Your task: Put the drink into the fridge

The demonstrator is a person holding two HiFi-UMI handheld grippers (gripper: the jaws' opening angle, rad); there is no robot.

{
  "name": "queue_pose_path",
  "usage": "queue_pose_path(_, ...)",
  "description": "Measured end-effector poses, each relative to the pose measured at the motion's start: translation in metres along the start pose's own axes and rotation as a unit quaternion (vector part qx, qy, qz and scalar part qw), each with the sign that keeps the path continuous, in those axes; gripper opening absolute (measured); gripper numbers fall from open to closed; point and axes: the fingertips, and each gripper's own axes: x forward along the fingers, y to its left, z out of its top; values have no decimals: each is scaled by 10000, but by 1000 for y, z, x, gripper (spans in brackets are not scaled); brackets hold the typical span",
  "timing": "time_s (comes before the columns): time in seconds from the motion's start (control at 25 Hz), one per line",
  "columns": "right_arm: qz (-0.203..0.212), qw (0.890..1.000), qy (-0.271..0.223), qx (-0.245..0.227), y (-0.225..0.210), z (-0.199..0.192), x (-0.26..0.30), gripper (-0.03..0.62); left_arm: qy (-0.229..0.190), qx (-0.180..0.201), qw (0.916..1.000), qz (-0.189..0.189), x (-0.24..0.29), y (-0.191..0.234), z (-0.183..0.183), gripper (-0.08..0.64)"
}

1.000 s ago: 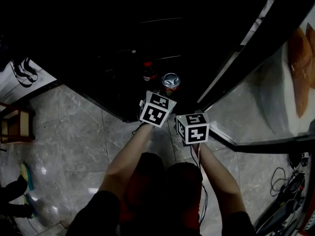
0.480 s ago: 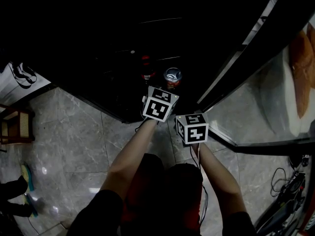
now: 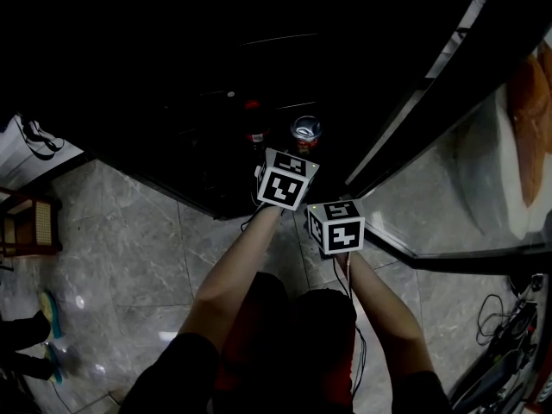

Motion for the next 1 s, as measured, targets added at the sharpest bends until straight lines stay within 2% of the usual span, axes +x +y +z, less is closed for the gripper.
queue_pose_path(0.6, -59, 9999, 80, 39, -1, -1, -4, 18, -70, 28, 10000, -48, 8, -2, 6, 339)
queue_pose_path(1.0, -131, 9996, 188, 185, -1, -5, -8, 18, -203, -112, 9996, -129, -3, -7, 15, 344)
